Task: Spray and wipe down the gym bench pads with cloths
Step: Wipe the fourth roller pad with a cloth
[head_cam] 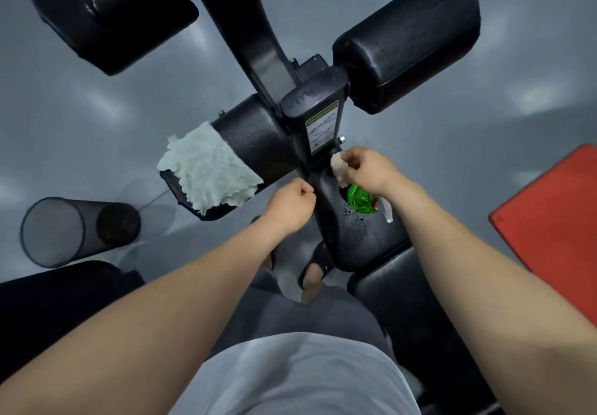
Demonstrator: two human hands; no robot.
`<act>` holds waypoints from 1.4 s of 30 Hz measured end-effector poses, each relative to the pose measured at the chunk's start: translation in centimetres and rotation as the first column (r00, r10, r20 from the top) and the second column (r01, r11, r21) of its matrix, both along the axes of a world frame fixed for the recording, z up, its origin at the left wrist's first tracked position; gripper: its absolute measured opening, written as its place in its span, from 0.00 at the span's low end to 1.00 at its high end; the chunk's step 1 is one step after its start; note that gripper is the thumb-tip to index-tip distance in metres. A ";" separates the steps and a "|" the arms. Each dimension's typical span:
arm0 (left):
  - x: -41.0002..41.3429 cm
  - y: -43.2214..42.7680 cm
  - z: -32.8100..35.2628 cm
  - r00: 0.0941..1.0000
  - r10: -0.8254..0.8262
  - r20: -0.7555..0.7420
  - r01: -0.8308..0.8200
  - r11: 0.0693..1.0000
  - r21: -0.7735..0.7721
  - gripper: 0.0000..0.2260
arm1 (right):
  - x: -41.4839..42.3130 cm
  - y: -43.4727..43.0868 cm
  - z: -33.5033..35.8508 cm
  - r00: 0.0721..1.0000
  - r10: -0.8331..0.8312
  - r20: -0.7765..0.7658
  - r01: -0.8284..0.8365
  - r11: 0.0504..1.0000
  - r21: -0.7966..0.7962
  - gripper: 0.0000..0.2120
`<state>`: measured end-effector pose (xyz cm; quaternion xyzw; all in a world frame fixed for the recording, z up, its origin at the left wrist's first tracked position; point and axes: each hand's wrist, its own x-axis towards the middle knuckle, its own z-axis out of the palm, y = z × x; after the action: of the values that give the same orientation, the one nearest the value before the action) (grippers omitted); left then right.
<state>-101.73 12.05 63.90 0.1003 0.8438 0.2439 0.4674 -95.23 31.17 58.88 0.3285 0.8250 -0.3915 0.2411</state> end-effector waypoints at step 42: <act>-6.3 -1.7 12.7 0.829 0.064 -0.555 0.108 0.957 0.271 0.03 | -1.6 -4.2 13.9 0.803 -0.122 -0.583 0.042 0.988 -0.150 0.03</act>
<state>-107.99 10.39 76.60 0.2446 0.8968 0.3197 0.1835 -96.83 27.00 72.79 0.2096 0.8167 -0.5371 -0.0235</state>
